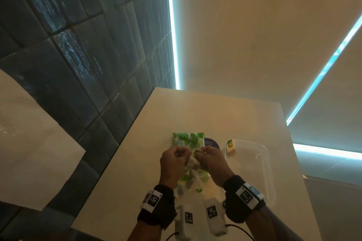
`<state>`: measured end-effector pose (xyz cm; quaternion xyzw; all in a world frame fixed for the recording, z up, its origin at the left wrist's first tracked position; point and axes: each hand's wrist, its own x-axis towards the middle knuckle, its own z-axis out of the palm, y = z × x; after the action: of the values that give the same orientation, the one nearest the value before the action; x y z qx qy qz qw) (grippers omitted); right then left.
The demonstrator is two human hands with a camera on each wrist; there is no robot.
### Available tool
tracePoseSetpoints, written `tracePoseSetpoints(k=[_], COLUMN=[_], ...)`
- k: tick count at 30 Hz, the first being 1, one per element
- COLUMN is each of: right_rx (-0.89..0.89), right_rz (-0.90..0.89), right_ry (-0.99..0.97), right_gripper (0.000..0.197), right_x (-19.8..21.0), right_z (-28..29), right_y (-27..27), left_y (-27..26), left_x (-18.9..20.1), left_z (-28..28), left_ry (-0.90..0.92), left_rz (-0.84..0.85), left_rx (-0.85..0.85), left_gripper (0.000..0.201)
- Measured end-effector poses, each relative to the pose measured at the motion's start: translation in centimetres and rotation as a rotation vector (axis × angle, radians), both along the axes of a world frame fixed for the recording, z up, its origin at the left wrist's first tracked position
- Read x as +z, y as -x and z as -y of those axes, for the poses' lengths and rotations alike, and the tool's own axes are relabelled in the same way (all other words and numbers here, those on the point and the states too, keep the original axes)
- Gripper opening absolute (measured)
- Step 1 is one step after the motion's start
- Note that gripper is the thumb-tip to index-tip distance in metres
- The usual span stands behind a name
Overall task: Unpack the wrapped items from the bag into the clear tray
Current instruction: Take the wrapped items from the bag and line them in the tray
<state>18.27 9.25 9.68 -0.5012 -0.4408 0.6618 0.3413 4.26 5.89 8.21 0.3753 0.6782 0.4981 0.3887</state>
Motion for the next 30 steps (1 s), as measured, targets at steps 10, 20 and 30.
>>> tracePoseSetpoints(k=[10,20,30], right_rx=[0.005,0.025,-0.083], right_rz=[-0.043,0.171,0.007], right_ry=[0.011,-0.063,-0.012], right_gripper=[0.023,0.017,0.017], right_x=[0.4,0.4,0.7], right_z=[-0.2,-0.6,0.1], right_y=[-0.4,-1.1,-0.5], left_y=[0.6,0.6,0.5], left_x=[-0.3,-0.4,0.0], left_z=[-0.1,-0.5,-0.2], left_ry=[0.049,0.050,0.044], left_rz=[0.181,0.270,0.293], left_rx=[-0.015,-0.028,-0.029], left_gripper=[0.014,0.018,0.016])
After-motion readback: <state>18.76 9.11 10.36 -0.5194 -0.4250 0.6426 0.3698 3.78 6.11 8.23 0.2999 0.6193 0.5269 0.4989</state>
